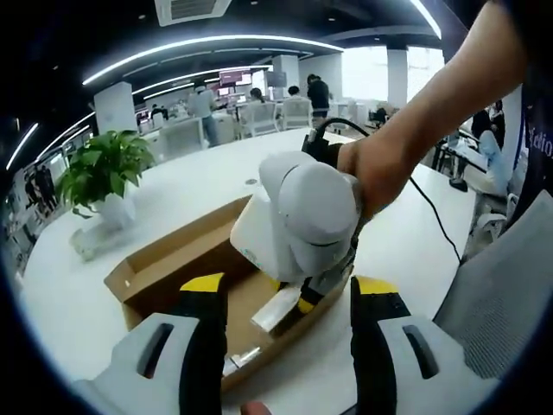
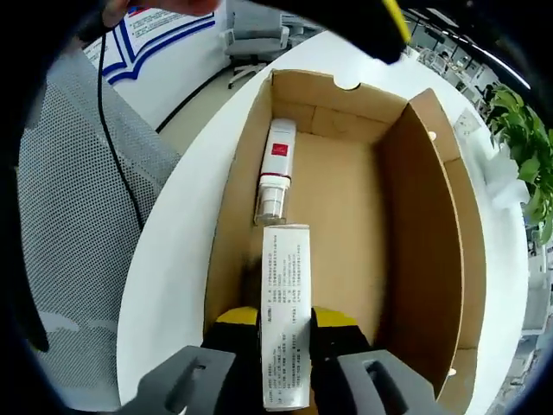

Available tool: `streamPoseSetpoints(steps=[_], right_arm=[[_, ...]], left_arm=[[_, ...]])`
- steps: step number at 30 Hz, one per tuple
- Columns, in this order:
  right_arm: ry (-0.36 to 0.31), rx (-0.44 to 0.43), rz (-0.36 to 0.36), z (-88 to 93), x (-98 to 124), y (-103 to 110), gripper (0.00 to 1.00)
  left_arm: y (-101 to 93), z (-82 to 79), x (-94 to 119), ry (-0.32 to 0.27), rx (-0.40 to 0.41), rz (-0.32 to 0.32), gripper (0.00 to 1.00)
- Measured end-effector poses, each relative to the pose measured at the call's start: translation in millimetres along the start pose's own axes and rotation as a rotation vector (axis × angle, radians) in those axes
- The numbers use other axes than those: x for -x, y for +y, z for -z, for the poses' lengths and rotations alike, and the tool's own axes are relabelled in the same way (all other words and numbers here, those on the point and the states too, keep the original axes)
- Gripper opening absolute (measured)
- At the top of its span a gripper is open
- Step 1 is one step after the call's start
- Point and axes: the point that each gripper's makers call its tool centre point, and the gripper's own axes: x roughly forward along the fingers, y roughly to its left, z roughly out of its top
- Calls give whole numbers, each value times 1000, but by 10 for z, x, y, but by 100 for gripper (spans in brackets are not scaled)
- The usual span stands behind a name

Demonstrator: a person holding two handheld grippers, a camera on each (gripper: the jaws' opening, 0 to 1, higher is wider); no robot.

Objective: Operate the shoe box by opening the lid, removing the specified soft item, and placing it in the target area until the item is outside and the box remains undamaged.

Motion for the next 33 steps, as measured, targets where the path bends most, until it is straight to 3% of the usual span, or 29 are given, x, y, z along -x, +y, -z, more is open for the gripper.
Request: streamPoseSetpoints(steps=[22, 33], right_arm=[[-134, -148, 78, -165, 524, -215, 16], [-148, -147, 143, -151, 820, -258, 16]], left_arm=[[6, -17, 7, -6, -3, -4, 56], [-16, -19, 17, -8, -14, -1, 56]])
